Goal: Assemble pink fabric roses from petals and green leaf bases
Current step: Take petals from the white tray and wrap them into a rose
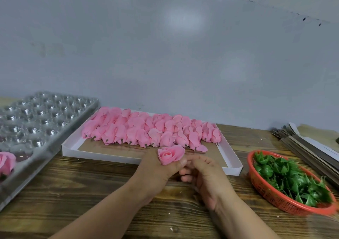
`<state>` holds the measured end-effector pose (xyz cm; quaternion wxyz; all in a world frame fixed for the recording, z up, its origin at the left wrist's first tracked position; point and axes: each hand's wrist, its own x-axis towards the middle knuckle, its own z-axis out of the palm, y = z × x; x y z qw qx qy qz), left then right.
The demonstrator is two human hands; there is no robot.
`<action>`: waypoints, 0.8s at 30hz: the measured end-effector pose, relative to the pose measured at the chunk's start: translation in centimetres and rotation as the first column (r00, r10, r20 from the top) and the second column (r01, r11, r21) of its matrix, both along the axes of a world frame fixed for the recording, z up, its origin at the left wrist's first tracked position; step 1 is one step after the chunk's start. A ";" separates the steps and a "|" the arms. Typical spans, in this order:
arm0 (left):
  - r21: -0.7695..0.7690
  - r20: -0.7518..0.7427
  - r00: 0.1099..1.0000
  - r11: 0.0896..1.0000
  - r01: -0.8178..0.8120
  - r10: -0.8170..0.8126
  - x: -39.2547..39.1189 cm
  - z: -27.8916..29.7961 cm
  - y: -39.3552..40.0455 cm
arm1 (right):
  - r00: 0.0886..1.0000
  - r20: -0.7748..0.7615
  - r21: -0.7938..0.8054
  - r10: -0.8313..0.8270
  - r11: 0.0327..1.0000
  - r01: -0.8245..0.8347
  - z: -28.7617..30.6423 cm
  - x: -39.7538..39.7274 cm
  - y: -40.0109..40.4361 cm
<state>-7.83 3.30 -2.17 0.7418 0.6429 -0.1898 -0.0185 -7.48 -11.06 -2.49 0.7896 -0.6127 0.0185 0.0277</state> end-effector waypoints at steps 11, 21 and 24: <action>0.174 0.003 1.000 0.984 0.029 -0.029 -0.2 0.0 -0.4 | 0.968 0.248 -0.130 0.030 0.991 0.003 1.5 -1.1 0.1; 0.296 0.066 0.997 0.955 0.020 -0.041 -0.3 0.0 -0.7 | 0.933 0.353 -0.305 0.074 0.951 0.040 1.9 -1.5 0.3; 0.339 0.070 0.996 0.940 0.035 -0.063 -0.3 -0.2 -0.8 | 0.925 0.367 -0.361 0.098 0.932 0.044 1.9 -1.7 0.7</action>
